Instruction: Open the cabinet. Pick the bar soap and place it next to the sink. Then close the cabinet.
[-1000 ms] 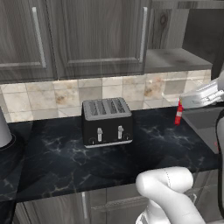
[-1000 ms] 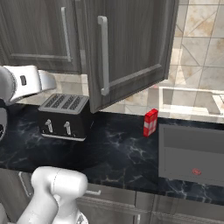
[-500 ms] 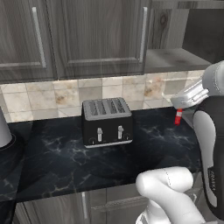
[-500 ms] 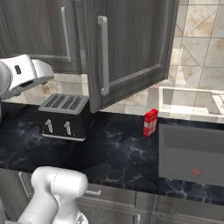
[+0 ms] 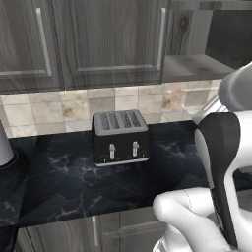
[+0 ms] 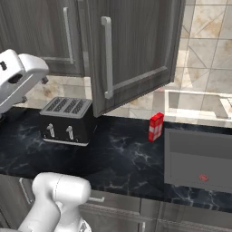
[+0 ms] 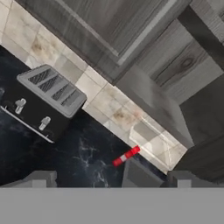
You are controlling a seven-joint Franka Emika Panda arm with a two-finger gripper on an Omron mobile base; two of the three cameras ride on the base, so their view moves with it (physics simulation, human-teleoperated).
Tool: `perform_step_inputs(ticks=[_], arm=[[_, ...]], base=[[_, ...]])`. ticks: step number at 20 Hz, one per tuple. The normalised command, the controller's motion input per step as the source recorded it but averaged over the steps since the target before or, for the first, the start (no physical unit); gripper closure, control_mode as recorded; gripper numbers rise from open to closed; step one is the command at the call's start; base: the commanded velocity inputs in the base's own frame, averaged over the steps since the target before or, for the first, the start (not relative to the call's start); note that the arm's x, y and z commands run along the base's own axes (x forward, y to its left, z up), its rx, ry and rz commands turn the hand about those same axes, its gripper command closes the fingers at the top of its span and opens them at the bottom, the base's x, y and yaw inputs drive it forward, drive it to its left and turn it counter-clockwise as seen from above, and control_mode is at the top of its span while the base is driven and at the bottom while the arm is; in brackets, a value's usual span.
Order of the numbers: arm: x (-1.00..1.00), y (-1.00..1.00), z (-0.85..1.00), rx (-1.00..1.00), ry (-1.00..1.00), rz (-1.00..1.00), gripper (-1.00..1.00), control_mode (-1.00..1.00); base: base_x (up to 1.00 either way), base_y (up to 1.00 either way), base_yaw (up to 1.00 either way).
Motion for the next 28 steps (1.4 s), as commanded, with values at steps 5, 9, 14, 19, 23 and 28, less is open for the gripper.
perform_step_inputs(ticks=[5,9,14,19,23,28], arm=[[0.0,-0.2,0.0,-0.23,0.0,-0.1,-1.0,-1.0],[0.0,-0.31,0.0,-0.17,0.0,-0.09,-1.0,-1.0],[0.01,-0.33,0.0,-0.17,0.0,-0.07,-1.0,-1.0],[0.23,-0.02,0.0,-0.15,0.0,-0.01,-1.0,-1.0],[0.35,0.0,0.0,-0.12,0.0,0.0,-1.0,-1.0],[0.2,-0.01,0.0,-0.13,0.0,-0.01,-1.0,-1.0]], base=[[0.0,0.0,0.0],[0.0,0.0,0.0],[0.0,0.0,0.0],[0.0,0.0,0.0],[0.0,0.0,0.0],[0.0,0.0,0.0]])
